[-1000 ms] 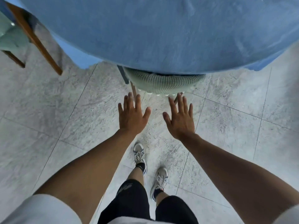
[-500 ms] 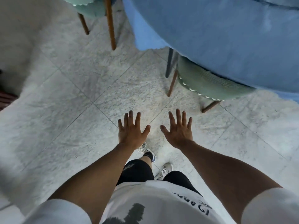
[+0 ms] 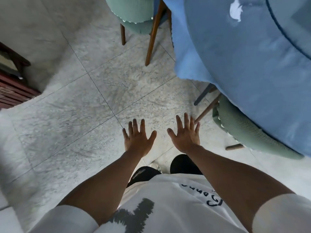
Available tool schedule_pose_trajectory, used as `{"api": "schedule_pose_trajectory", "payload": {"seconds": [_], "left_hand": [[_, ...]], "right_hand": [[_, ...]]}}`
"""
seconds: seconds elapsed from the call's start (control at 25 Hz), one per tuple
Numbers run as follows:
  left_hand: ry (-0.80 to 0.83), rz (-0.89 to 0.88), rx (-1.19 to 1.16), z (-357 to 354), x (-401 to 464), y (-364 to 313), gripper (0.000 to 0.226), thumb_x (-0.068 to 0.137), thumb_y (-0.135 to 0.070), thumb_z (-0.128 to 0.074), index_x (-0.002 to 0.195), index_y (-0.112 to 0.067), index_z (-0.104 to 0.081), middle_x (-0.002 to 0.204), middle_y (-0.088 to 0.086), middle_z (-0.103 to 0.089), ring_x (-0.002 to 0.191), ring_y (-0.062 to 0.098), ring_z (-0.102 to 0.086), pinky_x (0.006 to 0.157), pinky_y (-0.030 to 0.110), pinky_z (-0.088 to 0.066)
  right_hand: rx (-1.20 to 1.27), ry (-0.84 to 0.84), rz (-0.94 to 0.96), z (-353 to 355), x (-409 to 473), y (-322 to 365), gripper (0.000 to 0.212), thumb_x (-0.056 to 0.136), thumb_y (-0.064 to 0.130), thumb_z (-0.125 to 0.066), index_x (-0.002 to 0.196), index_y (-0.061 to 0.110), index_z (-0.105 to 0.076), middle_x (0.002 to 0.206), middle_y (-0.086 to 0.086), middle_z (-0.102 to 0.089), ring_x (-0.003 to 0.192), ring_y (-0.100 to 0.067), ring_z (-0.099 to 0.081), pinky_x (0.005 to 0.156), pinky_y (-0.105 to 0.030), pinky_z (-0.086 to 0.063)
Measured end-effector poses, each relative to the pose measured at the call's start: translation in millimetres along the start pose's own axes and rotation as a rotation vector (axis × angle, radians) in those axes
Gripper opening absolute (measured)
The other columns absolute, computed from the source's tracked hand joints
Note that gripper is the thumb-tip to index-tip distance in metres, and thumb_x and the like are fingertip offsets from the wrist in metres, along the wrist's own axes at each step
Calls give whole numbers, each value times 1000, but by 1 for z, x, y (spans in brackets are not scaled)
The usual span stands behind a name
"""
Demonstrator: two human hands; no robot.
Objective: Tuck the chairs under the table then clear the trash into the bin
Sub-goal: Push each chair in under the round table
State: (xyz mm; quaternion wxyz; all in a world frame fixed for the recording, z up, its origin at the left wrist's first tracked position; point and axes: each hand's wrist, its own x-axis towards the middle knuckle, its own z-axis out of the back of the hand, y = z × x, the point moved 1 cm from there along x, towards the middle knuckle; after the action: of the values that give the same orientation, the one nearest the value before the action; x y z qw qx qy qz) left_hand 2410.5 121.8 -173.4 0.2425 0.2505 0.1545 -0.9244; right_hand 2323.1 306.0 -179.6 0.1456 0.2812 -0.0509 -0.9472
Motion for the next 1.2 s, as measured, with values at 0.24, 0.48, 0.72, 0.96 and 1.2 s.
{"api": "schedule_pose_trajectory", "payload": {"seconds": [0.24, 0.48, 0.72, 0.96, 1.2], "left_hand": [[-55, 39, -13, 70, 107, 3, 85, 95, -75, -17, 163, -26, -1, 171, 9, 8, 157, 28, 10, 126, 55, 5], [-84, 158, -5, 153, 205, 3, 85, 95, -75, -17, 163, -26, 2, 171, 8, 10, 157, 26, 12, 126, 54, 6], [-124, 218, -101, 231, 298, 20, 84, 96, -73, -22, 163, -26, -1, 171, 8, 8, 158, 26, 9, 126, 53, 5], [-133, 186, -162, 300, 409, 88, 85, 95, -73, -22, 163, -25, -3, 171, 10, 5, 158, 27, 7, 126, 53, 3], [-133, 81, -135, 387, 507, 167, 83, 97, -71, -23, 163, -24, -3, 171, 9, 4, 158, 27, 7, 127, 52, 3]], "right_hand": [[28, 16, 32, 50, 119, 38, 77, 100, 68, -14, 163, 28, 0, 170, -7, 17, 156, -31, 18, 124, -58, 12], [-4, 57, 166, 122, 237, 83, 78, 100, 68, -13, 163, 26, 5, 169, -9, 20, 156, -33, 19, 124, -58, 14], [-46, 38, 235, 191, 344, 158, 78, 101, 65, -20, 163, 23, 3, 170, -11, 17, 157, -34, 15, 124, -57, 12], [-61, 14, 199, 223, 438, 255, 78, 101, 65, -19, 163, 23, 0, 171, -12, 13, 157, -34, 13, 125, -58, 10], [-17, -85, 66, 271, 514, 343, 77, 102, 63, -23, 163, 21, -6, 171, -14, 4, 158, -34, 6, 126, -57, 6]]}}
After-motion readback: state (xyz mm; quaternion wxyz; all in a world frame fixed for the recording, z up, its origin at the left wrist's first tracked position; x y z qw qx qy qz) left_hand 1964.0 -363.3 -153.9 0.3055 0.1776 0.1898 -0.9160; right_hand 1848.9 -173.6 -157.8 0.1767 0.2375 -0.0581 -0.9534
